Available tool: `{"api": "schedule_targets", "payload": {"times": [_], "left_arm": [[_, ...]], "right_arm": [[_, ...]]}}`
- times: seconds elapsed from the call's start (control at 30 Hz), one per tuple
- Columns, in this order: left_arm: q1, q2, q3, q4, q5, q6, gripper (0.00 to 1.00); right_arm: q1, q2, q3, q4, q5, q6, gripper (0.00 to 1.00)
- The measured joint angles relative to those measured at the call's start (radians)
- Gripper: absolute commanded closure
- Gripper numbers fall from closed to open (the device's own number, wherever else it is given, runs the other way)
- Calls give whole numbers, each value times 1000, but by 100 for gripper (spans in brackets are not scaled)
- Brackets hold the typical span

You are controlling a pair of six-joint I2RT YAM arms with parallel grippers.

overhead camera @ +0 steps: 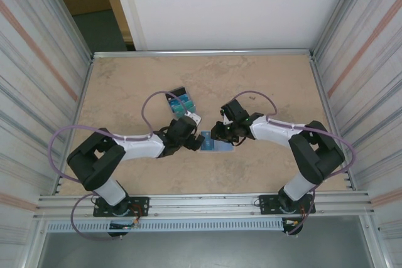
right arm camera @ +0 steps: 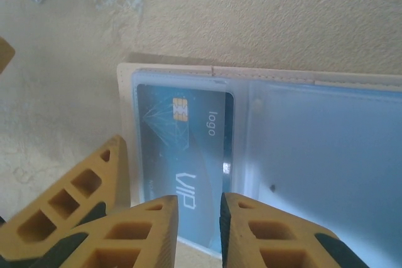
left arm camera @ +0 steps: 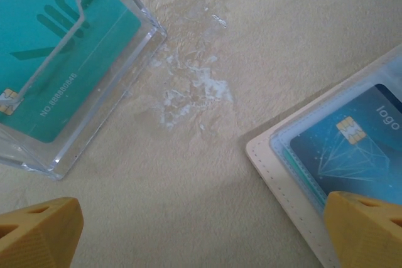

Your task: Take the credit cards out of the card holder

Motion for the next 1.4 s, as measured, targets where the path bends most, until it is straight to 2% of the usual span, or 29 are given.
{"api": "schedule_targets", "payload": {"times": [0.2, 0.47, 1.4], "left_arm": [[-24, 13, 3, -25, -26, 0, 1], [-28, 21, 5, -26, -46, 1, 1], [-39, 30, 20, -48, -81, 8, 1]], "right_arm": [[-14, 27, 0, 35, -46, 11, 83], [-52, 39, -44, 75, -92, 32, 84], [-71, 71, -87, 197, -193, 35, 90]]}}
